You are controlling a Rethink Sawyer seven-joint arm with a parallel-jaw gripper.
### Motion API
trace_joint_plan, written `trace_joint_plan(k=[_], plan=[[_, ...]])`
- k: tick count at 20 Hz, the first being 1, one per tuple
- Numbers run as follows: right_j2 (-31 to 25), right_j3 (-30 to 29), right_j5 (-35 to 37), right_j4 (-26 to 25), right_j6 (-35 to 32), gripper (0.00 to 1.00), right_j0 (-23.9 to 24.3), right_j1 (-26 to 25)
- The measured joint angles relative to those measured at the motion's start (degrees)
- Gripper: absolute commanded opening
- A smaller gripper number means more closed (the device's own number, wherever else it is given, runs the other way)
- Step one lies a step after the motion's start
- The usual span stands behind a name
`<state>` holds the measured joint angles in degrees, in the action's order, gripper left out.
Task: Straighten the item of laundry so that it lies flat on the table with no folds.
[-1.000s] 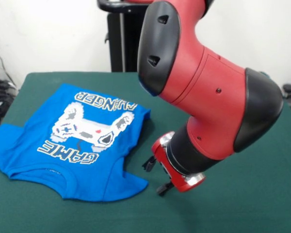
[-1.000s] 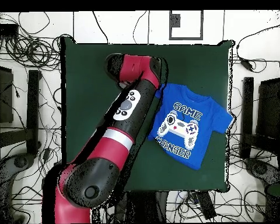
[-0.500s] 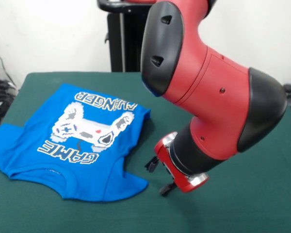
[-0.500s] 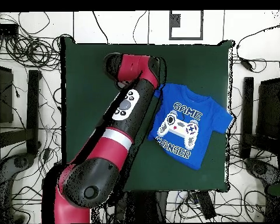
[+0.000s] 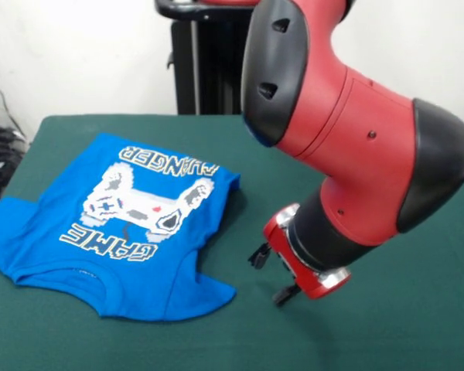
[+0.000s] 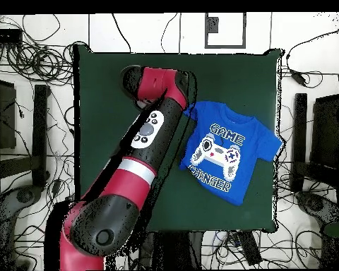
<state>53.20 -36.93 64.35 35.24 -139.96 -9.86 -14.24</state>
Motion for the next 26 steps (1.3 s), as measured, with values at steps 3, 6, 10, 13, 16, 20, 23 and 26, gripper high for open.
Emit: trace_joint_plan(k=[3, 6, 10, 13, 16, 20, 23, 26], plan=[[-1.08, -1.34, 0.00, -0.04, 0.00, 1.00, -0.71, 1.22], [-1.90, -2.85, 0.00, -0.05, 0.00, 1.00, -1.23, 2.68], [-3.15, -5.30, 0.00, -0.05, 0.00, 1.00, -1.61, 5.19], [-3.98, -7.28, -0.01, -0.06, 0.00, 1.00, -1.60, 7.07], [-4.54, -8.79, -0.28, -0.07, 0.00, 1.00, -1.59, 8.31], [-5.01, -10.98, -1.49, -0.44, 0.00, 1.00, -1.44, 9.88], [-5.18, -11.74, -2.27, -0.97, 0.00, 1.00, -1.24, 10.42], [-5.52, -12.41, -3.04, -2.10, 0.00, 1.00, -0.99, 10.77]])
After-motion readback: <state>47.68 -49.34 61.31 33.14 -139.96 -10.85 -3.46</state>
